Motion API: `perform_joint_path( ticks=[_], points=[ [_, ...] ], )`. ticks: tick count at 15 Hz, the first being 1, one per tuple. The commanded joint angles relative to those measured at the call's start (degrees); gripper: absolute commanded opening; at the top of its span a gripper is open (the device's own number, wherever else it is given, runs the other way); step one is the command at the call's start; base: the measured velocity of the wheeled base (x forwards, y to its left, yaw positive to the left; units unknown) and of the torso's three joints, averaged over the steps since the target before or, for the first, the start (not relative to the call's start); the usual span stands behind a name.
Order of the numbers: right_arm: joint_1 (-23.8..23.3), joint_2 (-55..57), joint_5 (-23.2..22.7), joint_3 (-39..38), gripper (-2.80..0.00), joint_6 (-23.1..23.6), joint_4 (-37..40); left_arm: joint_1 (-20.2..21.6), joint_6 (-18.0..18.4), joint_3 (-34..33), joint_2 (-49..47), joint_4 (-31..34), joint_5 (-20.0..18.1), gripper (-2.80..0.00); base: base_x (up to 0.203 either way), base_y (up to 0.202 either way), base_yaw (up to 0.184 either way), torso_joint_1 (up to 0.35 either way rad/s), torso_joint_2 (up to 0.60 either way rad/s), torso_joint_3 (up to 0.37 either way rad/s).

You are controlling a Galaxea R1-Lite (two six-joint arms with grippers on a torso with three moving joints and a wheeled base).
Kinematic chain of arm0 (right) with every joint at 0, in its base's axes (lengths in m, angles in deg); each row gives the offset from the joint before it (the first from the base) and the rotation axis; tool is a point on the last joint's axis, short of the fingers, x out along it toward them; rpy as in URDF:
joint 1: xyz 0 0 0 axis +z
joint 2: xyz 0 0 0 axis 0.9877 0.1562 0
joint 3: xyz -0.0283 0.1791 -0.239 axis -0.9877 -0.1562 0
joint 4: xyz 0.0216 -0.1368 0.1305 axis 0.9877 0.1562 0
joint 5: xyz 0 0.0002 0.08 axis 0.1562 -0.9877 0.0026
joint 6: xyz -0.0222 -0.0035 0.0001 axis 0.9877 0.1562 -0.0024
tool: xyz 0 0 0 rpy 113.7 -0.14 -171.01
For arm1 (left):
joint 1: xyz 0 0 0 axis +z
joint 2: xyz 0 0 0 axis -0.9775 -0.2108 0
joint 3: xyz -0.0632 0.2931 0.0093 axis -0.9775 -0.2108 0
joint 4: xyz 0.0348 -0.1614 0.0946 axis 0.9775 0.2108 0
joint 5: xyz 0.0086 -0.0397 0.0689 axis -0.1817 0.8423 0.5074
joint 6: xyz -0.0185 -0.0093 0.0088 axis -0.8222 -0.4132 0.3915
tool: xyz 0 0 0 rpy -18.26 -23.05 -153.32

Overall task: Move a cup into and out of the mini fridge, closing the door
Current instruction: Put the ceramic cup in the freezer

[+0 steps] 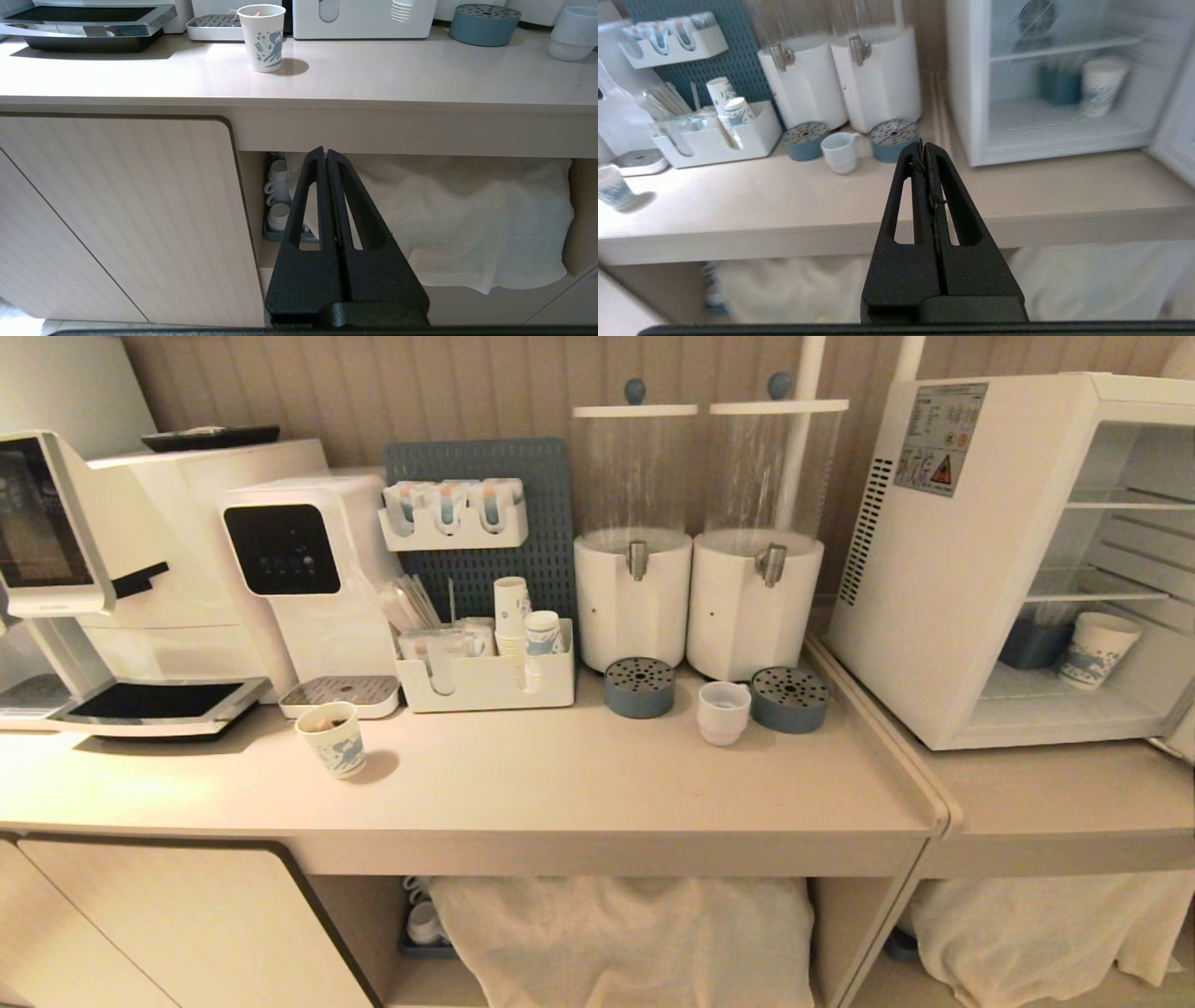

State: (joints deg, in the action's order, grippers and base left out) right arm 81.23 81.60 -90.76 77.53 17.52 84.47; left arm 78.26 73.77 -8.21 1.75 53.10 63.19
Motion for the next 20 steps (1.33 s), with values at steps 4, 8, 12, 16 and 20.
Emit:
perform_joint_path(
  ticks=[4, 8, 12, 16, 20],
  points=[
    [-1.28, 37.74, -18.06, 18.25, -2.80, -3.03, 3.01, 0.01, 0.40, 0.09, -0.06, 0.06, 0.13, -2.80, 0.000, 0.000, 0.000, 0.000, 0.00, 0.000],
    [-7.47, 51.68, -57.28, 20.72, -2.80, -0.75, -1.38, 0.01, 0.75, 0.09, -0.06, 0.06, 0.13, -2.80, 0.000, 0.000, 0.000, 0.000, 0.00, 0.000],
    [-12.17, 62.97, -73.89, 14.41, -2.80, 18.88, -5.45, 0.01, 0.67, 0.09, 0.00, 0.06, 0.13, -2.80, 0.000, 0.000, 0.000, 0.000, 0.00, 0.000],
    [-10.57, 72.14, -59.68, 5.63, -2.80, 23.39, -23.98, 0.01, 0.67, 0.09, 0.02, 0.06, 0.13, -2.80, 0.000, 0.000, 0.000, 0.000, 0.00, 0.000],
    [-3.81, 84.41, -41.52, 5.10, -2.80, 22.19, -41.40, 0.01, 0.40, 0.06, -0.01, 0.00, 0.04, -2.80, 0.000, 0.000, 0.000, 0.000, 0.00, 0.000]
  ],
)
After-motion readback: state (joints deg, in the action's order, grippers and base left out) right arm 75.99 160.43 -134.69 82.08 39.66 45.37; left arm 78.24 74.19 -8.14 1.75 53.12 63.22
